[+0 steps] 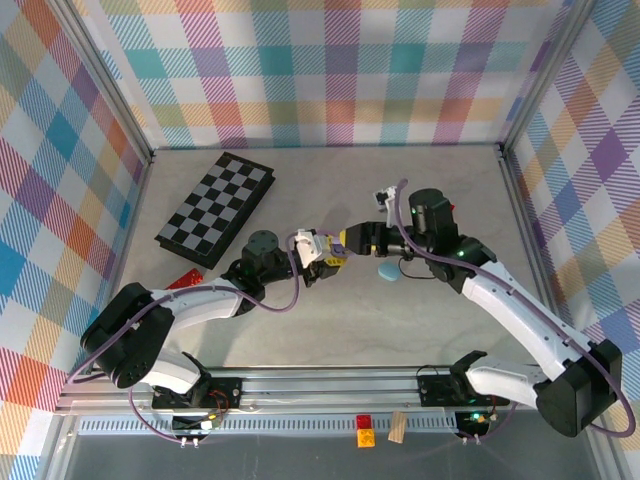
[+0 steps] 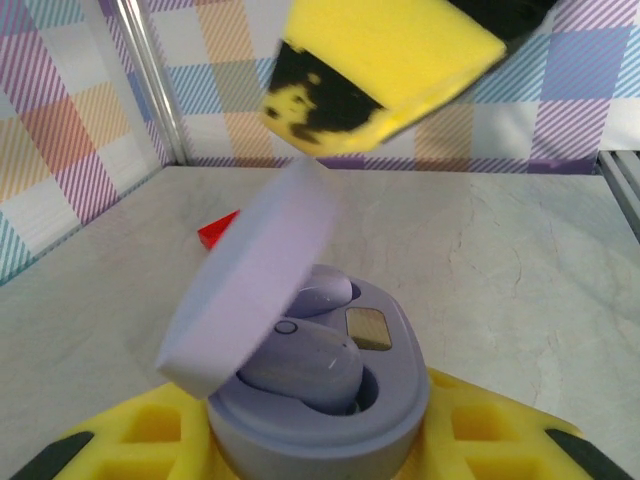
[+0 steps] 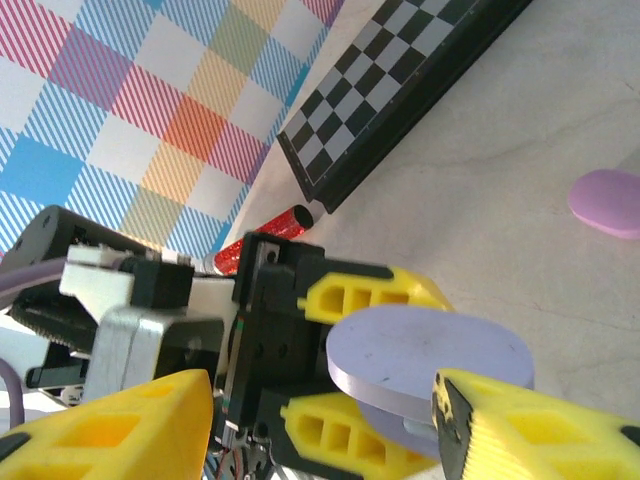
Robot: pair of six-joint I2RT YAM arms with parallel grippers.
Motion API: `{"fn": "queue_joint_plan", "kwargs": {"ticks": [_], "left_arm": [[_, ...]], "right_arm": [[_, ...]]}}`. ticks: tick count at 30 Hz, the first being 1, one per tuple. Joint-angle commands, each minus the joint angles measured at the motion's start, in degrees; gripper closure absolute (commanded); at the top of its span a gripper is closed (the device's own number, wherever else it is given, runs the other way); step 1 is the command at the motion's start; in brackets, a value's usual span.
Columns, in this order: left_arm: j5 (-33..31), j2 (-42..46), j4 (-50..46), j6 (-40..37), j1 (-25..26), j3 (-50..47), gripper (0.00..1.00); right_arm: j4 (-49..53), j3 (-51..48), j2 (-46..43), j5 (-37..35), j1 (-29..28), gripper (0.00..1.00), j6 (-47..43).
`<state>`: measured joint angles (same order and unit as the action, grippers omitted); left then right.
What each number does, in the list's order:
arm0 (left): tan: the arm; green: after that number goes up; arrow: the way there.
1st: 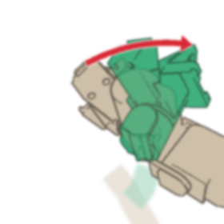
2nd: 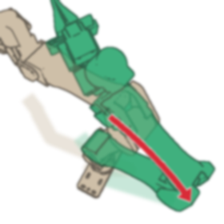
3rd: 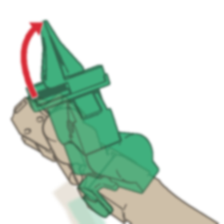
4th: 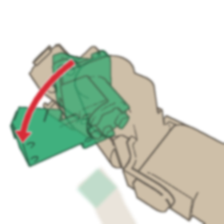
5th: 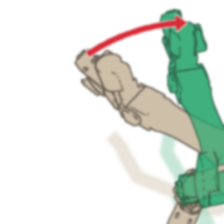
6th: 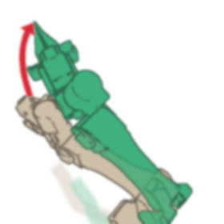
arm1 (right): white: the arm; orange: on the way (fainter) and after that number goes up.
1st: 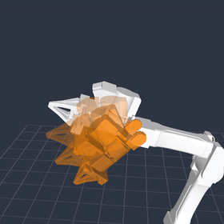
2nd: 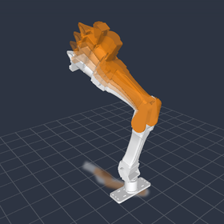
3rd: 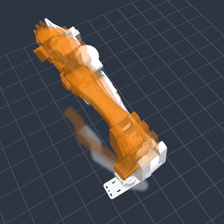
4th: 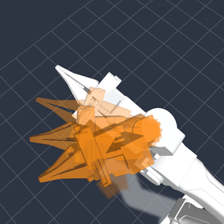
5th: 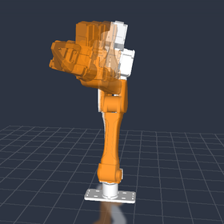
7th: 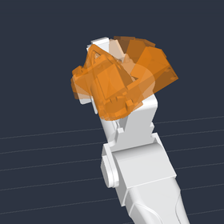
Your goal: Insert wireless bluetooth earbuds into charging case
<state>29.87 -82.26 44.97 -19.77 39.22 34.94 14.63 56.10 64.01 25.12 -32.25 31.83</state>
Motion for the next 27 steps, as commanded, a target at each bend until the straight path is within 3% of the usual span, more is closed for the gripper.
{"fn": "queue_joint_plan", "kwargs": {"ticks": [1,8,17,21,27], "left_arm": [[0.18,1.39,3.62,1.56,-0.4,0.49,0.65],[0.51,2.0,5.96,3.22,-0.63,-0.02,0.65],[3.39,1.7,11.58,7.27,-0.89,0.39,0.65],[3.97,1.86,11.63,7.26,-0.9,0.66,0.65],[4.4,1.78,12.06,7.4,-0.89,0.57,0.66]], "right_arm": [[-0.36,-1.41,-1.98,-0.51,0.27,0.4,1.63],[-3.2,-3.88,-3.84,-1.41,1.23,0.37,6.49],[-22.17,-12.92,-2.7,10.99,5.18,0.31,20.62],[-31.25,-14.64,0.29,15.93,5.13,0.39,26.44],[-34.1,-14.92,2.26,15.87,5.17,0.58,28.1]]}}
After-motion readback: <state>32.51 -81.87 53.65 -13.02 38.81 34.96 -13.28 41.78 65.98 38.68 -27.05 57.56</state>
